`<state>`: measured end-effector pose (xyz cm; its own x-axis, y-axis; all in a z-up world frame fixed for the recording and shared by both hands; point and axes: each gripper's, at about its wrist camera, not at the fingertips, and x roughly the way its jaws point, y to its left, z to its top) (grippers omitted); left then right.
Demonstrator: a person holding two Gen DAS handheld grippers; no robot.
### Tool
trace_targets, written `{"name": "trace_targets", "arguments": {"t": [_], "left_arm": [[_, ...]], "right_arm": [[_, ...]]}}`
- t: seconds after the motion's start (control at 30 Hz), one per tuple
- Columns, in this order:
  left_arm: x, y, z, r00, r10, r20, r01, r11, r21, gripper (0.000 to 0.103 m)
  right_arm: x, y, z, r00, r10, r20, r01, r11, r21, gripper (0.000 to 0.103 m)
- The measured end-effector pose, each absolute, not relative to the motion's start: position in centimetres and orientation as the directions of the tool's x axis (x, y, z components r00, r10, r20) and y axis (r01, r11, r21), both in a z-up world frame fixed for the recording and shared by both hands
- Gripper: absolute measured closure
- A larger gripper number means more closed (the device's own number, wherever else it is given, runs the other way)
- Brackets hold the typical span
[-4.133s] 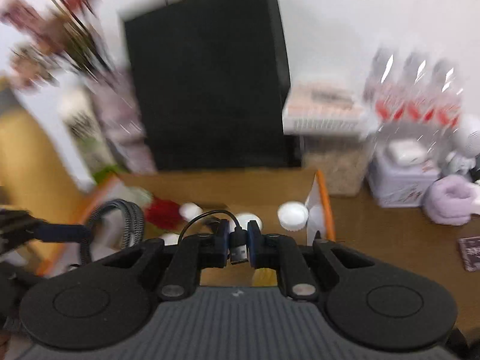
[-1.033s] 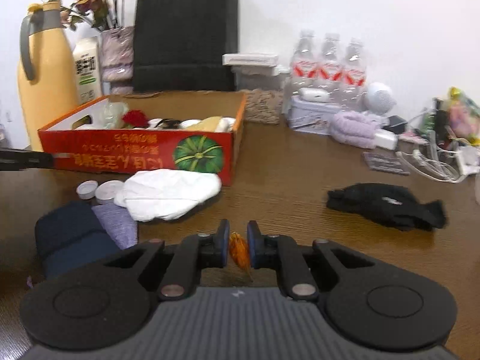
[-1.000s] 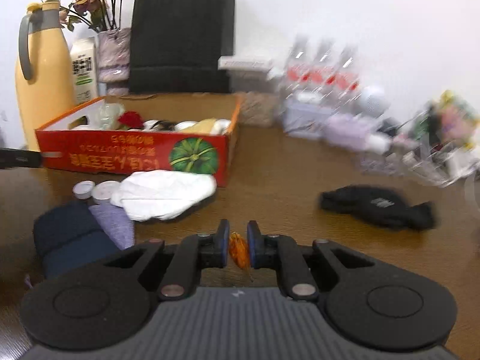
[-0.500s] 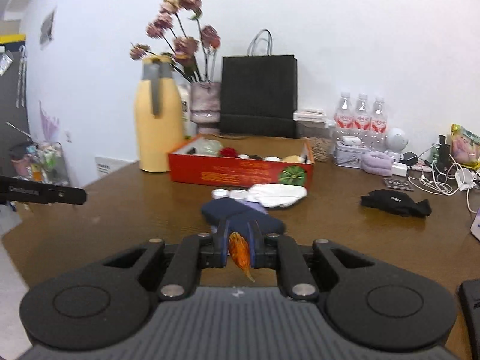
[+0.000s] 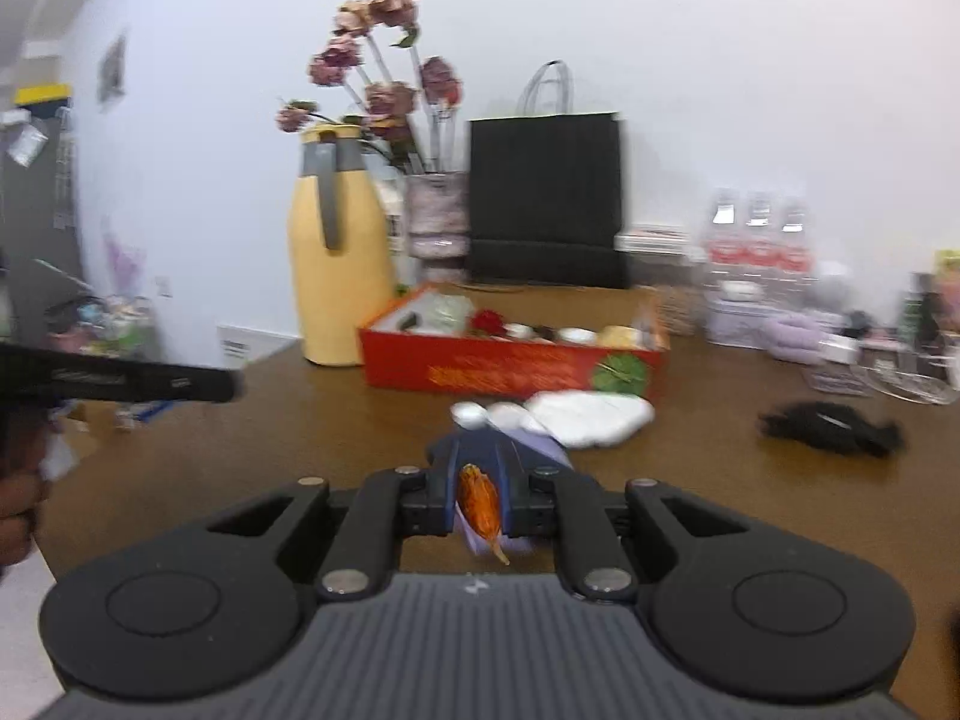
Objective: Organize objects
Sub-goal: 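Carry the orange toy and white cap into the box and open both tools, then withdraw both open tools from the box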
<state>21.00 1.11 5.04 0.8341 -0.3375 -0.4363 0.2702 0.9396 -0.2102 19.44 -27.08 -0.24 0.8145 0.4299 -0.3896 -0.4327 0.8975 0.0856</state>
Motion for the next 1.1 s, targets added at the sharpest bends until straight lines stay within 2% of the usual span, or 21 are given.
{"name": "trace_targets", "arguments": {"t": [0.1,0.23,0.3,0.37,0.5,0.57,0.6,0.63,0.67,0.7,0.73,0.8,0.87,0.97,1.0,1.1], "left_arm": [[27.7,0.4,7.1,0.84,-0.328,-0.433,0.286,0.945,-0.161,0.098],[38.5,-0.9,8.8,0.859,-0.252,-0.445,0.25,0.966,-0.063,0.098],[44.2,-1.5,7.9,0.838,-0.196,-0.51,0.209,0.977,-0.033,0.098],[49.8,-1.5,6.0,0.8,-0.143,-0.583,0.137,0.989,-0.055,0.098],[56.2,-1.5,2.4,0.751,-0.065,-0.657,0.066,0.998,-0.022,0.096],[58.1,-1.0,0.5,0.741,-0.026,-0.671,0.009,1.0,-0.028,0.087],[58.4,-0.5,-0.3,0.743,-0.029,-0.669,0.0,0.999,-0.043,0.068],[58.7,0.3,-0.9,0.733,-0.033,-0.679,-0.008,0.998,-0.058,0.058],[59.1,1.0,-1.1,0.71,-0.06,-0.701,-0.015,0.995,-0.1,0.059],[59.2,1.5,-1.1,0.707,-0.097,-0.701,-0.007,0.99,-0.143,0.057],[59.3,1.7,-1.2,0.706,-0.112,-0.699,0.006,0.988,-0.152,0.056],[59.5,1.2,-1.6,0.681,-0.094,-0.726,0.038,0.995,-0.093,0.055],[59.6,0.2,-2.4,0.646,-0.064,-0.76,0.067,0.997,-0.028,0.056],[58.7,0.4,-1.7,0.695,-0.065,-0.716,0.053,0.998,-0.04,0.056],[58.5,0.4,-1.4,0.697,-0.072,-0.714,0.06,0.997,-0.041,0.051],[57.1,0.0,-0.3,0.698,-0.076,-0.712,0.087,0.996,-0.021,0.05]], "right_arm": [[25.7,-26.5,0.7,0.782,0.478,-0.401,-0.477,0.872,0.109,0.09],[35.6,-25.4,2.7,0.781,0.486,-0.393,-0.47,0.871,0.144,0.09],[41.7,-24.7,2.8,0.758,0.489,-0.432,-0.454,0.871,0.19,0.09],[47.1,-23.7,2.0,0.743,0.463,-0.483,-0.419,0.885,0.202,0.09],[56.5,-22.7,-0.7,0.711,0.392,-0.584,-0.314,0.92,0.235,0.09],[59.8,-22.6,-2.3,0.71,0.326,-0.624,-0.27,0.945,0.186,0.087],[61.2,-22.8,-3.2,0.701,0.312,-0.641,-0.255,0.95,0.183,0.078],[62.4,-23.1,-4.1,0.692,0.301,-0.656,-0.245,0.953,0.178,0.065],[63.2,-23.4,-5.0,0.688,0.276,-0.671,-0.217,0.961,0.172,0.031],[63.8,-23.7,-5.6,0.688,0.245,-0.683,-0.177,0.969,0.169,0.024],[63.6,-24.0,-5.6,0.708,0.255,-0.659,-0.181,0.967,0.179,0.022],[63.3,-24.2,-5.6,0.703,0.276,-0.656,-0.179,0.961,0.213,0.022],[62.8,-23.9,-5.7,0.711,0.248,-0.658,-0.168,0.969,0.183,0.023],[62.2,-24.1,-5.5,0.717,0.247,-0.652,-0.159,0.968,0.192,0.022],[62.2,-24.2,-5.4,0.709,0.252,-0.658,-0.158,0.967,0.2,0.022],[61.6,-24.3,-5.2,0.681,0.268,-0.681,-0.183,0.963,0.196,0.02]]}}
